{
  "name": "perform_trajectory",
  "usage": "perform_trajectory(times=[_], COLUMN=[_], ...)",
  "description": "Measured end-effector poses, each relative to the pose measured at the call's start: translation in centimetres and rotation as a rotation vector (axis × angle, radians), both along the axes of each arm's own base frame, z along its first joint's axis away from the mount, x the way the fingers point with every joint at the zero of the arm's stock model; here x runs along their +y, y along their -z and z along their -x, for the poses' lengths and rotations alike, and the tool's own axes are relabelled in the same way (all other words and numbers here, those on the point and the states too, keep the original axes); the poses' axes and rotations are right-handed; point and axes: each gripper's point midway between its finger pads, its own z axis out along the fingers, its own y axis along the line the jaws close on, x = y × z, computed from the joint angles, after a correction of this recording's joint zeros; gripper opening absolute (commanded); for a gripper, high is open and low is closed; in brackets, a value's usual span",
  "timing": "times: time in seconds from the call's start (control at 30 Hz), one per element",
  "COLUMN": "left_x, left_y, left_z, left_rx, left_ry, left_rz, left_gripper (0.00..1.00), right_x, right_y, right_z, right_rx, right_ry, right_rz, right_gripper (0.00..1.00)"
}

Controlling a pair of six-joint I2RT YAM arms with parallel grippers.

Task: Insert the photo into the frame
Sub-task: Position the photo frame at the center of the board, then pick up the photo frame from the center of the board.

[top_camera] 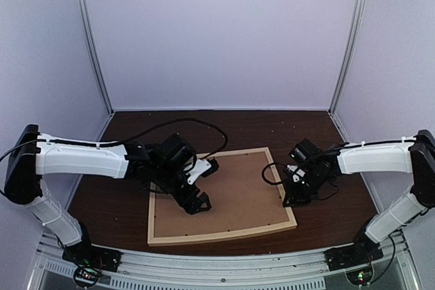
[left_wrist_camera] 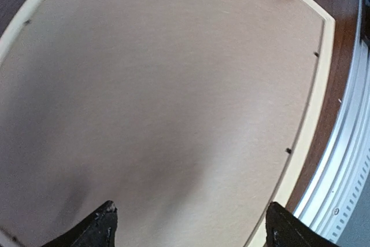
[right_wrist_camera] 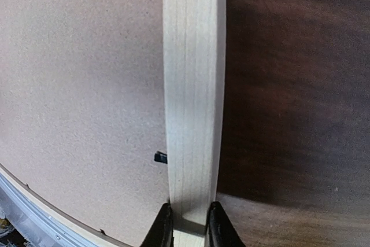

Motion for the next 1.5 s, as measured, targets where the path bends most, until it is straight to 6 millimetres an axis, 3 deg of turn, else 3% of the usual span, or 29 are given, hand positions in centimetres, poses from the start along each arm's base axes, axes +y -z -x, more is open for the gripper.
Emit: perform_trajectory(times=[0.3,0.47,0.57,0.8,1.07,1.37,1.5], left_x=[-7.4,-9.3,-10.0,-11.1,-11.6,-11.9,-11.9], left_y=[2.1,3.8,4.8,6.1,6.3,6.2,6.0], left_z=[3.3,4.2,4.0,2.7,1.7,1.9,1.9], left_rx=[-0.064,-0.108,-0.130,-0.197,-0.250,-0.240,-0.237], left_ry=[0.338,0.452,0.493,0.543,0.556,0.553,0.541], left_rz=[-0.007,-0.028,-0.044,-0.090,-0.104,-0.087,-0.083], left_gripper=[0.85,0.82,0.79,0.66,0.31,0.00,0.00], right_x=[3.4,4.3,4.4,4.1,2.2,0.4,0.0], right_y=[-0.3,-0.5,-0.6,-0.3,-0.7,-0.9,-0.7], right_z=[-5.5,-7.2,-7.7,-8.0,-7.3,-5.9,-5.2], right_rx=[-0.010,-0.007,-0.004,-0.010,-0.037,-0.041,-0.032], right_ry=[-0.029,-0.034,-0.032,-0.014,0.022,0.048,0.058], right_rz=[-0.058,-0.117,-0.158,-0.214,-0.208,-0.183,-0.180], right_gripper=[0.01,0.11,0.24,0.32,0.44,0.47,0.52])
